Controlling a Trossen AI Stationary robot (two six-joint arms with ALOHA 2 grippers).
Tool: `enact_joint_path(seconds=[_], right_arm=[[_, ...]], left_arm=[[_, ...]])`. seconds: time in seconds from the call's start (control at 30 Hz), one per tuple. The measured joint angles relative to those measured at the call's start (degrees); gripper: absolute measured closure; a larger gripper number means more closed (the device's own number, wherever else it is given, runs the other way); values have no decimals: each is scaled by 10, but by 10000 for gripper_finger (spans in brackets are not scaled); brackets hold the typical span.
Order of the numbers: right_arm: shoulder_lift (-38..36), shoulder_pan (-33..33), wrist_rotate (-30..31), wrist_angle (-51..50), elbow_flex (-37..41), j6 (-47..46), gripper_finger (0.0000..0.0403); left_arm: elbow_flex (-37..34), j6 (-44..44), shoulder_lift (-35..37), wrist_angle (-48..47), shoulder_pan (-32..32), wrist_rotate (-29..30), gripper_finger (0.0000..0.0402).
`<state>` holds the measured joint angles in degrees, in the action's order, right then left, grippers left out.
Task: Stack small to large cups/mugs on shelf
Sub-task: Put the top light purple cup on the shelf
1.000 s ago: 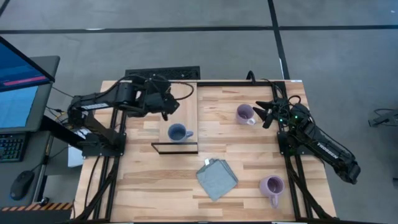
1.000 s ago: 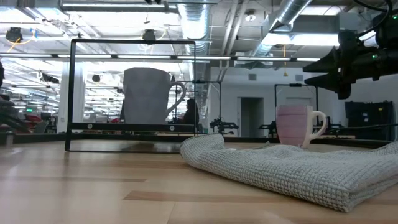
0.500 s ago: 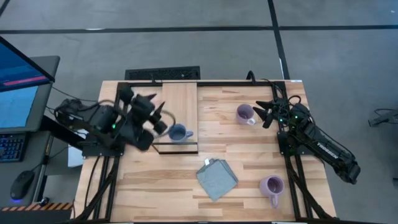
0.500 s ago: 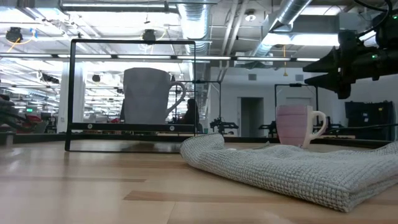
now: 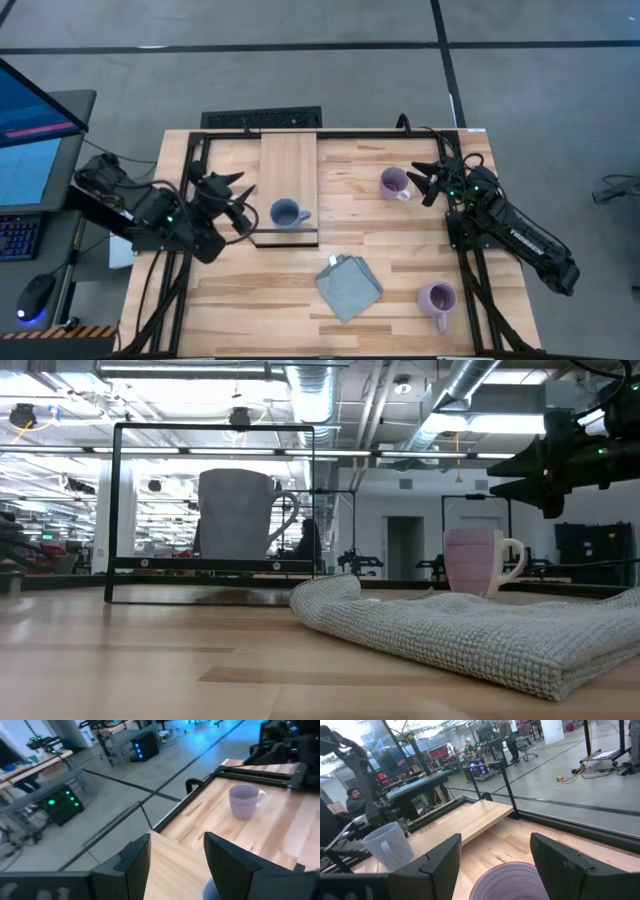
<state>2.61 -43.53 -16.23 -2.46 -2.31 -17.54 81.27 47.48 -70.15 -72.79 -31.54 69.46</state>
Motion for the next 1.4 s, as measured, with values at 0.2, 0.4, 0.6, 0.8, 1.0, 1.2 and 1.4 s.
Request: enact_joint_path(seconds=[0.2,0.4,0.6,0.8,1.0,1.2,1.4], right_arm=[[0,0,0,-1,0,0,143],[0,0,0,-1,0,0,143],[0,0,0,-2,0,0,143],[0,0,0,-2,-1,0,143],[0,0,0,-2,-1,0,143],[0,0,21,-4,-1,1,143],[0,0,30,-5,-1,1,143]], left_arm=[[-131,-76,94,144,1,-15,225],[-279,-207,186,347,1,-63,225],[-404,-350,271,546,26,-143,225],[-514,-449,342,713,101,-270,225],[-579,-470,397,758,162,-360,225],[-615,-479,432,767,194,-386,225],[-648,-479,462,770,207,-390,225]])
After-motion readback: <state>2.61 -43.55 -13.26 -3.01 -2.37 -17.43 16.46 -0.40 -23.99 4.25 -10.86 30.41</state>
